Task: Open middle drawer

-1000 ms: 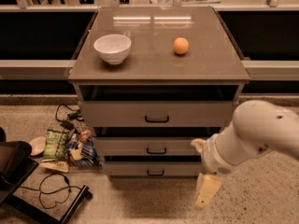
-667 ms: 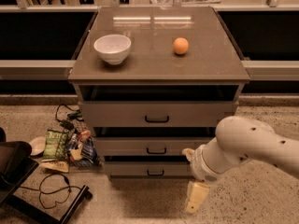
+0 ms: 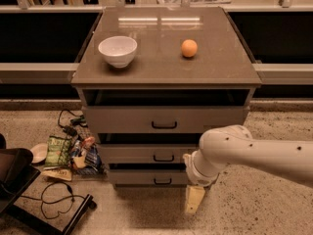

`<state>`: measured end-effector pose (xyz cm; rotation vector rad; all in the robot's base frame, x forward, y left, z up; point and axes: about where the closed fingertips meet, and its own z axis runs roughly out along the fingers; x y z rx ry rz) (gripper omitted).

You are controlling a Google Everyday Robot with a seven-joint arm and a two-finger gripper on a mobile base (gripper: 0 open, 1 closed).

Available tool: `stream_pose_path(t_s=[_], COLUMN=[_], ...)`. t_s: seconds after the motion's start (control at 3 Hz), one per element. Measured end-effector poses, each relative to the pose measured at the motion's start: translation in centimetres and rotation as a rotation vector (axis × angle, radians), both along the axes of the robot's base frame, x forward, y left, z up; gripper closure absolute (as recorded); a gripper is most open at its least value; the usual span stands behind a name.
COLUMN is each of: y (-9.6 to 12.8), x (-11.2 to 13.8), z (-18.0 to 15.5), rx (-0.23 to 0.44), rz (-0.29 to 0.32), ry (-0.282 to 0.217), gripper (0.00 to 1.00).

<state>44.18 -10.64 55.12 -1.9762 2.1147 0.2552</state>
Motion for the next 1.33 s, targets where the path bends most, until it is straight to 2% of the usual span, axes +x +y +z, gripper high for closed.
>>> stream_pose_path(t_s=[0.33,0.67,1.0,1.33], y=[-0.7,-0.9,-0.9,-1.3], x=[3.0,3.7,3.7,4.0], z=[-2.8,-4.5,-4.6,-4.8], rx=[-0.063,-0.059,-0.059,-0.101], rz=[-0.009,-0.042,-0.042,-0.058], ry=[-0.031,-0.005,-0.003,-0.026], gripper=[0.0,0.0,0.0,0.0])
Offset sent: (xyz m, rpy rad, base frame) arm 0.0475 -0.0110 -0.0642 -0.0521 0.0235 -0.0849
